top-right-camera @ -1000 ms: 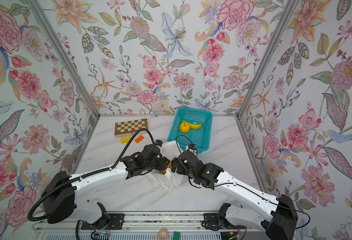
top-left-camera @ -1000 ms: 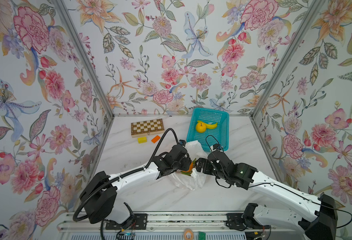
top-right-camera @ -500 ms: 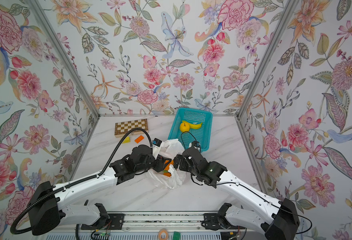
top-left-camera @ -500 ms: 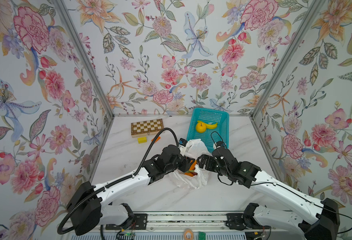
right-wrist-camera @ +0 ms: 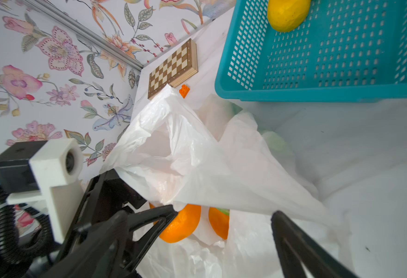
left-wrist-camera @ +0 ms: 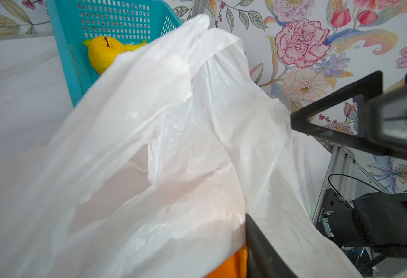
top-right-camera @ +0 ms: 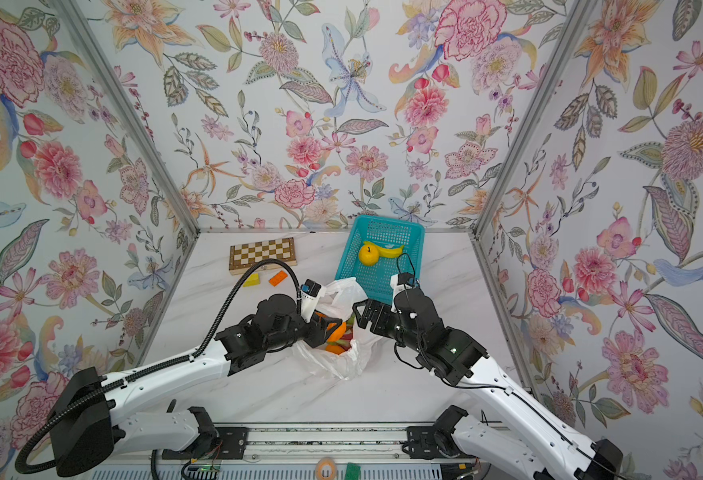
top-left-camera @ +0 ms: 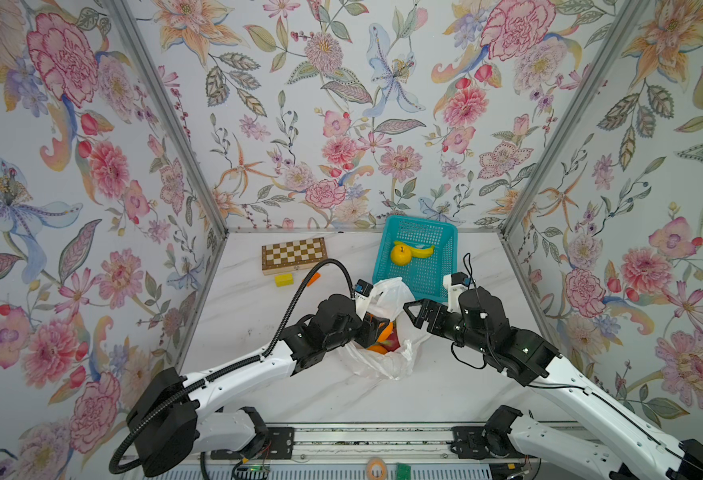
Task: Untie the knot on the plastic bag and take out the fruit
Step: 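Reach the right gripper into the bag toward the oranges while the left holds the rim, then close the right gripper on an orange inside the bag and lift it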
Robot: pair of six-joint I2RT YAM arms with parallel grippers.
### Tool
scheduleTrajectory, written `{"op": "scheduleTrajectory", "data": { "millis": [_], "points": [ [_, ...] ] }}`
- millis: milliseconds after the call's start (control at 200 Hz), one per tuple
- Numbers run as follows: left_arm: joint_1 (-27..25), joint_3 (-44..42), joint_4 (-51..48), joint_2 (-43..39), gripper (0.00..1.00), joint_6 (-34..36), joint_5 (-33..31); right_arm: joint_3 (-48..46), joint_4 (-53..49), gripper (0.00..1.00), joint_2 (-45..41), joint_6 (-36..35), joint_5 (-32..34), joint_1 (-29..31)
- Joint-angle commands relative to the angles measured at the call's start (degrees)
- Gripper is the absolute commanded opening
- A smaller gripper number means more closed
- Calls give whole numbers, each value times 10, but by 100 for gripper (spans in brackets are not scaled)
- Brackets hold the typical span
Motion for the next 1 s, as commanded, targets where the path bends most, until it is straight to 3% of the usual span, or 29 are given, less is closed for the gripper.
{"op": "scheduleTrajectory", "data": {
  "millis": [0,130,330,470,991],
  "points": [
    [11,38,-13,-2,27,-55,-12,11,47,88,-18,-45,-55,-2],
    [27,79,-49,12,24,-162,-3,-9,88,82,-15,-68,-81,-2],
    [28,115,-94,11,25,-262,1,-29,134,79,6,-103,-109,-2],
    [28,149,-140,20,26,-296,5,-35,154,79,32,-115,-116,-2],
    [28,161,-104,25,29,-390,33,-68,294,83,92,-134,-189,-2]
  ]
}}
